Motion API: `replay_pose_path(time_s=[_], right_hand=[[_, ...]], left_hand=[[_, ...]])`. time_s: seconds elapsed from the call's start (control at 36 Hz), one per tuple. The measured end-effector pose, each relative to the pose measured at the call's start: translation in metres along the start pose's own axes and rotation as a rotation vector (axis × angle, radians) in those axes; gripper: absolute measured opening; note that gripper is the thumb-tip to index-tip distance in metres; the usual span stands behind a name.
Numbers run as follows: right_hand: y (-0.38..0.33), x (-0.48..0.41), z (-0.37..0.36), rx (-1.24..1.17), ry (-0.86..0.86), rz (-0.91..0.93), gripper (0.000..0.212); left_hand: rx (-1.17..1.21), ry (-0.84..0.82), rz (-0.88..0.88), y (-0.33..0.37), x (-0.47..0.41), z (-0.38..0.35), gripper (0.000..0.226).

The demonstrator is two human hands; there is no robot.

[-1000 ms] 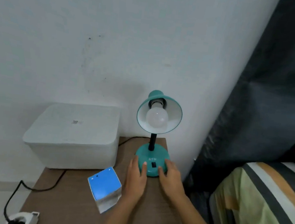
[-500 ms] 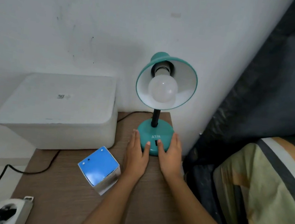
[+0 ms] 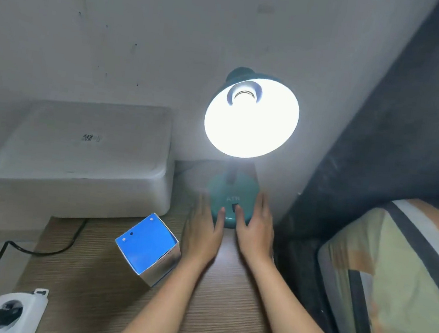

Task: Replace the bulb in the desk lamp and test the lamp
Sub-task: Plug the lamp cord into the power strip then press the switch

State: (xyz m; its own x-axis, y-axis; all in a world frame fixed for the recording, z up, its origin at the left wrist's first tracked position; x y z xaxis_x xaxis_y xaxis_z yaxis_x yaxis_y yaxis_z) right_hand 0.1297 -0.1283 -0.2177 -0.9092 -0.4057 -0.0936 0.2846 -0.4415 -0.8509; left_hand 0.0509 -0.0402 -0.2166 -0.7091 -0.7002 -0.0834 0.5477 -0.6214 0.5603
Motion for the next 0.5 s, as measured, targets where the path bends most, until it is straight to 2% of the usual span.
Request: replay_pose_path(time_s=[0.5], right_hand=[[0.0025,0.0001,-0.0019,0.011,0.019,-0.007,0.069]], left_hand=[[0.009,0.008,-0.007,0.0018,0.0001,0.0003,0.060]])
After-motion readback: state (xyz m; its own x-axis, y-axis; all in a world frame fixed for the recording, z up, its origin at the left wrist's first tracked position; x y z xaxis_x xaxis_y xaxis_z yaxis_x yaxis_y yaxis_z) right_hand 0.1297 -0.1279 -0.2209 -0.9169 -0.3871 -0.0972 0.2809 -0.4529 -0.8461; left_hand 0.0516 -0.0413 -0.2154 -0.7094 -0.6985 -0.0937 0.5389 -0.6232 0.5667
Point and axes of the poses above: each hand's wrist, its own x-axis away from the middle knuckle, its own z-axis out of the back of the hand, y = z × x, the point moved 1 cm from there along -x, towards the middle knuckle, and after that the axes turned 11 degrees about -x, right-handed, at the moved point
